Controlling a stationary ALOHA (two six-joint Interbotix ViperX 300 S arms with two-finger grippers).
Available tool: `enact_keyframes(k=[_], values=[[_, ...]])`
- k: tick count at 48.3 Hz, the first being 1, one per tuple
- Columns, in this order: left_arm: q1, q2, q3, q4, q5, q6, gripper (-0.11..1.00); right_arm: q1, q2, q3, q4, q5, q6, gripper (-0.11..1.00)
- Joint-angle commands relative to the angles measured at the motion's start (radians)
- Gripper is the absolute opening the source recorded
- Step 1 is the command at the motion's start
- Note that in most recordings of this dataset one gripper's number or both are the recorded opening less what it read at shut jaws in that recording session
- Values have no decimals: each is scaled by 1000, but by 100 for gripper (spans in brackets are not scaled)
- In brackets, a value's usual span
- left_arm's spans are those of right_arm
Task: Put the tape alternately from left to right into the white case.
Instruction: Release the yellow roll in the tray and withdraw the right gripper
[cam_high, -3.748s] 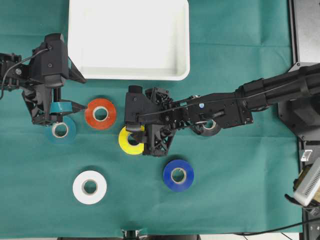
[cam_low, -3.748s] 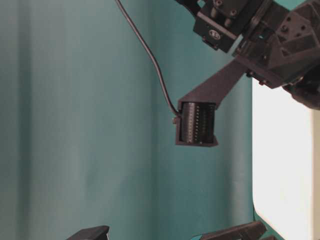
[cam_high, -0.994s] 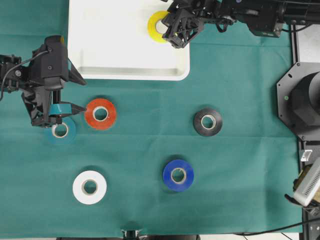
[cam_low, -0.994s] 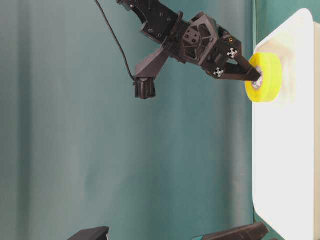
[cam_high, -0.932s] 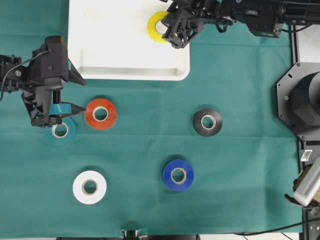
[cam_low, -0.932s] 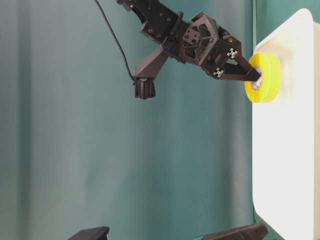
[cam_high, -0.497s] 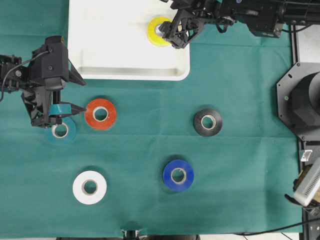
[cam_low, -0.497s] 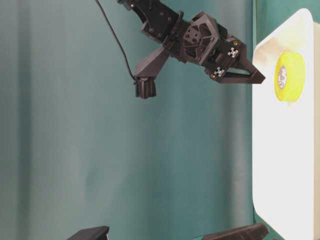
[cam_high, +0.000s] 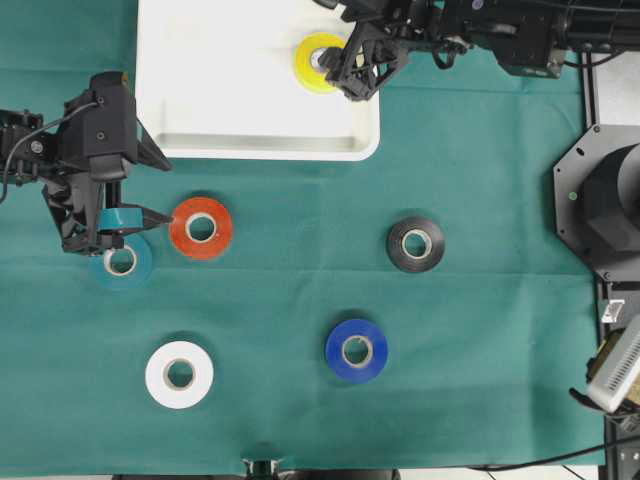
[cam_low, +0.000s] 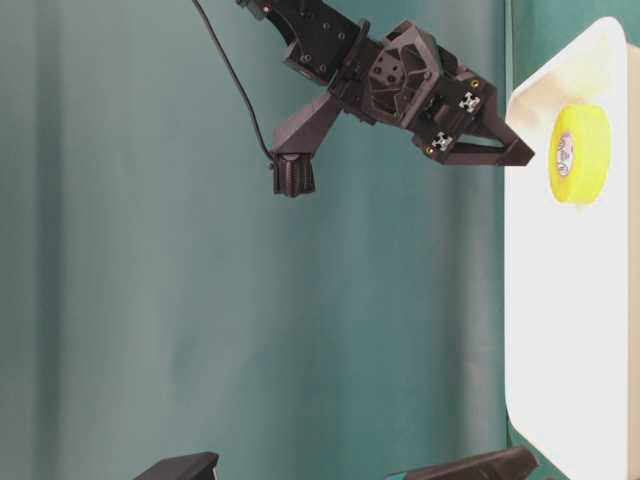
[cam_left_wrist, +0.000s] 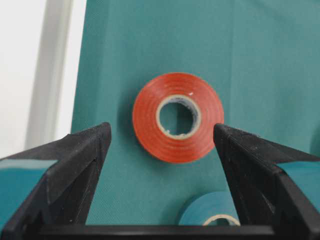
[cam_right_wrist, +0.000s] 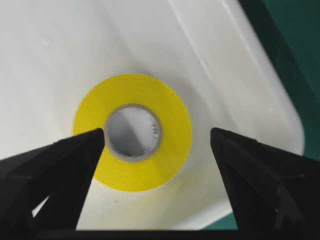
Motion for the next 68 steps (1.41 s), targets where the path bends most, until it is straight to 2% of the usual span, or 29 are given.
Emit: enact_keyframes(k=[1, 16, 51, 68], values=[[-5, -8, -25, -2, -3, -2, 87, 20, -18, -8, -2, -6, -2, 73], [-3, -8, -23, -2, 2, -2, 87, 106, -48, -6, -2, -6, 0, 73], [-5, -8, -25, -2, 9, -2, 87, 425, -87, 15, -2, -40, -8, 73], [-3, -8, -25, -2, 9, -2, 87, 518, -103, 34, -2, -41, -6, 73]])
